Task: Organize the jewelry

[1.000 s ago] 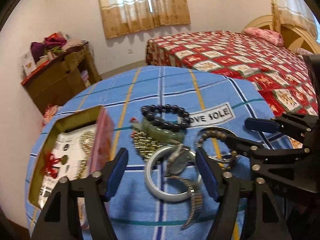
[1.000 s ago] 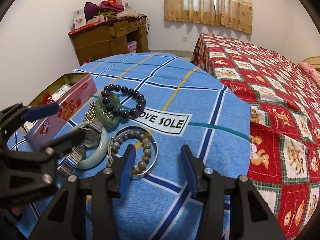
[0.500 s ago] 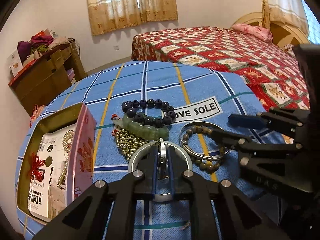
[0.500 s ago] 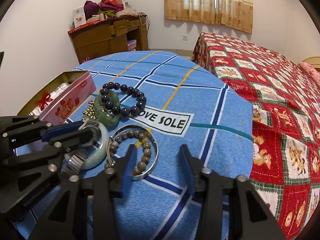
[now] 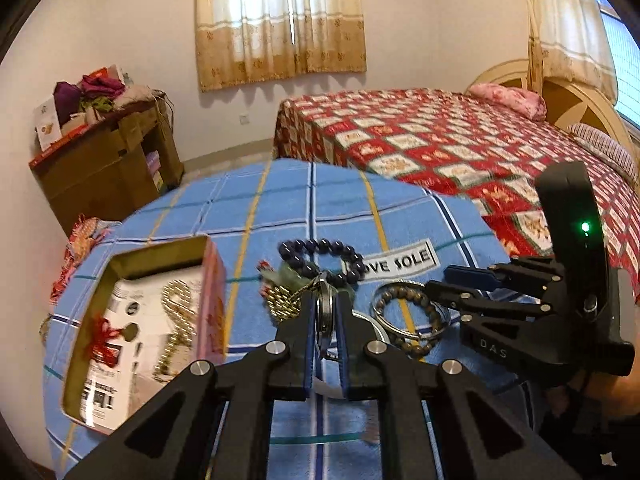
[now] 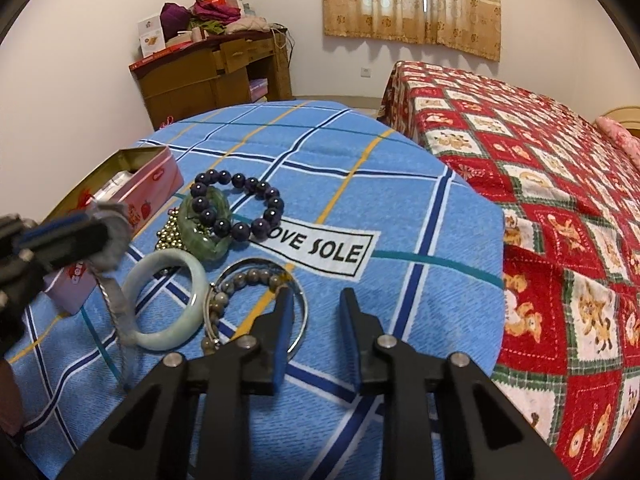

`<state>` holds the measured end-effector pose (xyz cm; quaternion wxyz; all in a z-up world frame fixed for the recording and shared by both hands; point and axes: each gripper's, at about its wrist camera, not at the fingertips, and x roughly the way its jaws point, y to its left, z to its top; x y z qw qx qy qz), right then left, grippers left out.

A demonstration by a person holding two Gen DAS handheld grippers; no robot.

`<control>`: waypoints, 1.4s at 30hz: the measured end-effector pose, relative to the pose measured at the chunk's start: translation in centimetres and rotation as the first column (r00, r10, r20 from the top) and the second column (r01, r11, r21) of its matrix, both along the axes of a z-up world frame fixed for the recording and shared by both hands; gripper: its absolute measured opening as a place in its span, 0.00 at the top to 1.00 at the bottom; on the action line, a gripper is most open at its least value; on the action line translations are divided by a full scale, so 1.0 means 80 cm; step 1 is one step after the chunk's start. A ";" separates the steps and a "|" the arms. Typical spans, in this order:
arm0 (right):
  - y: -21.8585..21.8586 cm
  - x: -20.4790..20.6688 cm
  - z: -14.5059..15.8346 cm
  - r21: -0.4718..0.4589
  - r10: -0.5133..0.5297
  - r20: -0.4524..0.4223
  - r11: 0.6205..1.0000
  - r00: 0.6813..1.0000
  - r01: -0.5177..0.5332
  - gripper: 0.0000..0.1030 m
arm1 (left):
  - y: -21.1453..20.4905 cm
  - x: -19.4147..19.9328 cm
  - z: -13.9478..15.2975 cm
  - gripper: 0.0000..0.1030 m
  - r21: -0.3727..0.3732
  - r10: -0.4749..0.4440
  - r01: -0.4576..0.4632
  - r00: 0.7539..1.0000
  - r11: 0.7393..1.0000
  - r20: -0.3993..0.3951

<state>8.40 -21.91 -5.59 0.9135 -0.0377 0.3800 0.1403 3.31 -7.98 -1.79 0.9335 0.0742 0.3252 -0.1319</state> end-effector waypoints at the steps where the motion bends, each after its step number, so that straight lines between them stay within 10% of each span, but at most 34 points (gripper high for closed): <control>1: 0.002 -0.002 0.003 0.004 0.008 0.007 1.000 1.000 -0.008 0.74 | 0.002 0.000 0.002 0.92 -0.004 0.003 -0.003 1.000 1.000 0.002; 11: 0.057 -0.031 -0.003 -0.028 0.203 -0.014 0.979 0.979 -0.204 0.74 | 0.025 -0.001 0.008 0.92 -0.032 0.043 -0.043 0.999 0.999 0.005; 31: 0.054 -0.048 0.027 -0.012 0.219 0.054 0.976 0.974 -0.219 0.96 | 0.049 -0.010 0.027 0.92 -0.070 0.081 -0.079 0.996 0.994 0.032; 39: 0.061 -0.039 0.031 -0.019 0.232 0.029 0.973 0.972 -0.232 0.96 | 0.053 -0.011 0.027 0.92 -0.066 0.086 -0.083 0.996 0.994 0.036; 42: 0.064 -0.037 0.018 -0.036 0.234 -0.013 0.972 0.972 -0.234 0.78 | 0.052 -0.010 0.023 0.92 -0.063 0.084 -0.082 0.996 0.995 0.028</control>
